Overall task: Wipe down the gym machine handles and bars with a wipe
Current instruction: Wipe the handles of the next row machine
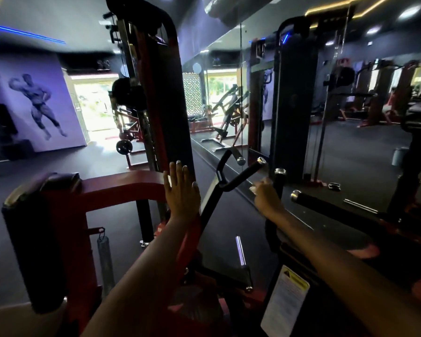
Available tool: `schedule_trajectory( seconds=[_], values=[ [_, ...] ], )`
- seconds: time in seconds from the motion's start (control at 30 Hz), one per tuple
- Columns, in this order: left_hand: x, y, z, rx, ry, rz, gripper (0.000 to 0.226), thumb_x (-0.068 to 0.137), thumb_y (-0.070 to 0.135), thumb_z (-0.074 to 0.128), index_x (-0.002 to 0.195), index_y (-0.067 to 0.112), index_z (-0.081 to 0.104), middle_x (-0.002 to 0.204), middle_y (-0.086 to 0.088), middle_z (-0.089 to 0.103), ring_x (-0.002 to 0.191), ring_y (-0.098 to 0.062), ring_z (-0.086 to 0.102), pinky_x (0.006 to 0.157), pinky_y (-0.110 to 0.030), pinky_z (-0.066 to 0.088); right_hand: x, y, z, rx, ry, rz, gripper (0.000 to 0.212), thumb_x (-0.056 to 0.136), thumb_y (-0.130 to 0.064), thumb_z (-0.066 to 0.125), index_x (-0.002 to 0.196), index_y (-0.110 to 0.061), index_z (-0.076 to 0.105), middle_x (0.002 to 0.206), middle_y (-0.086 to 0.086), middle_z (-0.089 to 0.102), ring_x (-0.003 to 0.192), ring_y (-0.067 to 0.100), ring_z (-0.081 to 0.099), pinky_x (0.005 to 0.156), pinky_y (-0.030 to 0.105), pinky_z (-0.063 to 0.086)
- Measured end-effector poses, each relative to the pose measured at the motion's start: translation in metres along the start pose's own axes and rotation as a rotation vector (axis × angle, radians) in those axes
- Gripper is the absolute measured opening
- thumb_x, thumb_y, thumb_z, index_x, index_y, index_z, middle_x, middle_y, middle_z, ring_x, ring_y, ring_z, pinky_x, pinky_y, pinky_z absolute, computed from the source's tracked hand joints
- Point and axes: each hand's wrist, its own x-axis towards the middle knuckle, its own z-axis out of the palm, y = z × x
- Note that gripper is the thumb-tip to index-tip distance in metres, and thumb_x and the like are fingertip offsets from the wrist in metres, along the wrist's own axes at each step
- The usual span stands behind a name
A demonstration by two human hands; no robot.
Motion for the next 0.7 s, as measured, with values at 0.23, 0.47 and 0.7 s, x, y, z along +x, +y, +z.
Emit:
schedule_trajectory(
  seconds=[0.23, 0.47, 0.7],
  values=[
    [0.021, -0.020, 0.010, 0.242, -0.086, -0.086, 0.063, 0.104, 0.040, 0.025, 0.151, 0.001, 0.014, 0.160, -0.022, 0.010, 0.148, -0.037, -0.001, 0.113, -0.046, -0.018, 0.042, 0.013, -0.005, -0.299, 0.014, -0.020, 0.025, 0.096, -0.017, 0.045, 0.109, -0.005, 0.063, 0.115, 0.014, 0.061, 0.111, 0.030, 0.054, 0.084, 0.035, 0.044],
    [0.017, -0.026, 0.015, 0.478, -0.206, -0.043, 0.056, 0.097, 0.040, 0.027, 0.124, 0.002, 0.059, 0.127, -0.020, 0.059, 0.125, -0.035, 0.049, 0.107, -0.042, 0.037, 0.076, 0.048, -0.007, -0.370, 0.081, 0.057, 0.030, 0.096, -0.007, 0.034, 0.118, 0.004, 0.050, 0.121, 0.021, 0.049, 0.106, 0.038, 0.051, 0.085, 0.042, 0.043],
    [0.013, -0.025, 0.007, 0.629, -0.242, -0.018, 0.059, 0.098, 0.048, 0.031, 0.120, 0.003, 0.062, 0.121, -0.016, 0.064, 0.117, -0.030, 0.056, 0.102, -0.037, 0.041, 0.024, 0.022, 0.023, -0.646, -0.116, 0.055, 0.031, 0.093, 0.002, 0.037, 0.117, 0.005, 0.057, 0.121, 0.022, 0.057, 0.119, 0.037, 0.049, 0.096, 0.039, 0.045]
  ],
)
